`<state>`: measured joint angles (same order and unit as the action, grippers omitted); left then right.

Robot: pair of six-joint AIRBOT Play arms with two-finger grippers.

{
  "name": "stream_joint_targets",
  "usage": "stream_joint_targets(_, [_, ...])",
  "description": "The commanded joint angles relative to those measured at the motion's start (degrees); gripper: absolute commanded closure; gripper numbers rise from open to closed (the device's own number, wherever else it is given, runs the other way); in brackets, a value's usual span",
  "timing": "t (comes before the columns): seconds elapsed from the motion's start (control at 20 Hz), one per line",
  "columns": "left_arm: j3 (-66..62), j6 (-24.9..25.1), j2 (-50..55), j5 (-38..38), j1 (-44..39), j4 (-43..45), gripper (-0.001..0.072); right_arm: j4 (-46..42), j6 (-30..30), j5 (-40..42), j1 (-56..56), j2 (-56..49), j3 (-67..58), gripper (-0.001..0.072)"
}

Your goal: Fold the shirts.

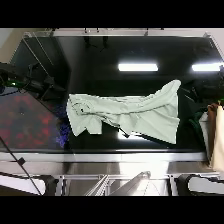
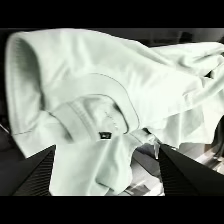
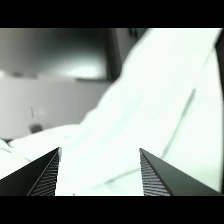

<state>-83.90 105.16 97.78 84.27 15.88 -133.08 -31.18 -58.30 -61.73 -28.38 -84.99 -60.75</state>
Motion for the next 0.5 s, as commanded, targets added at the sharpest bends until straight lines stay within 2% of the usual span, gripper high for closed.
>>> stream_joint_targets(0.0, [-4.74,-1.16,5.14,7.78,4.26,0.20,0.0005,-4.50,-0.26,-8.81,-3.63,-2.43,-1.25,0.0210])
stream_joint_targets(0.05, [-3.61,-1.18,5.01,8.48,5.18,0.33,0.0005,-8.46,-1.49,-12.24,-4.79,-1.66,-0.63,0.0287])
stream_joint_targets(0.15, [1.09,-1.16,4.31,8.59,5.90,0.63,0.0005,-16.13,-4.74,-14.67,-6.14,1.16,4.35,0.0279])
stream_joint_targets(0.3, [8.15,-1.05,4.13,7.08,5.31,2.12,0.0005,-23.63,-10.45,-13.60,-8.50,7.61,15.02,0.0278])
stream_joint_targets(0.4, [11.39,-1.03,4.13,4.94,4.90,2.71,0.0005,-31.32,-19.54,-11.72,-8.96,12.07,21.09,0.0271])
stream_joint_targets(0.45, [12.41,-0.94,4.13,4.20,4.83,2.80,0.0005,-33.68,-24.26,-10.16,-8.76,14.01,24.41,0.0219])
